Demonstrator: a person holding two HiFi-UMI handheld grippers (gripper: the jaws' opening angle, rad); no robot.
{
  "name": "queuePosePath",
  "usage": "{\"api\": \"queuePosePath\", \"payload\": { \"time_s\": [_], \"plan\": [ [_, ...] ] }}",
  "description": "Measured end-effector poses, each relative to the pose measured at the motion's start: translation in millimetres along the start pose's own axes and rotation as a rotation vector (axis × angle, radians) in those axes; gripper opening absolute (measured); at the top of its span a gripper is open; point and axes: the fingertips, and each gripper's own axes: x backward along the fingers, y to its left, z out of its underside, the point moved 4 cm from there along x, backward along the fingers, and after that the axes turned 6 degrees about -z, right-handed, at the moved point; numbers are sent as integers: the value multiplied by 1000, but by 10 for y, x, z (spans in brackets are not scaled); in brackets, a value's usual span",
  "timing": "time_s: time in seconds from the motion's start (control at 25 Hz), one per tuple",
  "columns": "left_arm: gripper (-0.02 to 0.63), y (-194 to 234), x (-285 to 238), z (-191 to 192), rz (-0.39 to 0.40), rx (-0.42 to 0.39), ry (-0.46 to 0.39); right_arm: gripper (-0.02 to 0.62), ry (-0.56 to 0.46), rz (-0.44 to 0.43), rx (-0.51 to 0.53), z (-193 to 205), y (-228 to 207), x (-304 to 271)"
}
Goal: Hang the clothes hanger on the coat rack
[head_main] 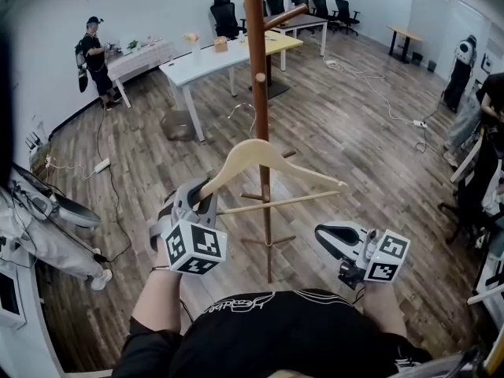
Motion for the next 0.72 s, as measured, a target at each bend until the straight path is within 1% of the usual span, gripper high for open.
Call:
{"api": "queuePosePath", "payload": {
  "time_s": [0.2, 0.36, 0.56, 0.72],
  "plan": [
    [48, 175, -100, -251, -51, -23, -38, 40, -21, -47, 25, -184, -203, -22],
    [48, 302, -157, -408, -92, -33, -61, 40, -20, -78, 45, -255, -301, -51],
    [48, 390, -262, -537, -117, -48, -75, 40, -24, -90, 51, -294, -414, -29],
    [48, 392, -377, -583, -114, -48, -79, 40, -25, -84, 49, -311, -486, 17]
  ]
}}
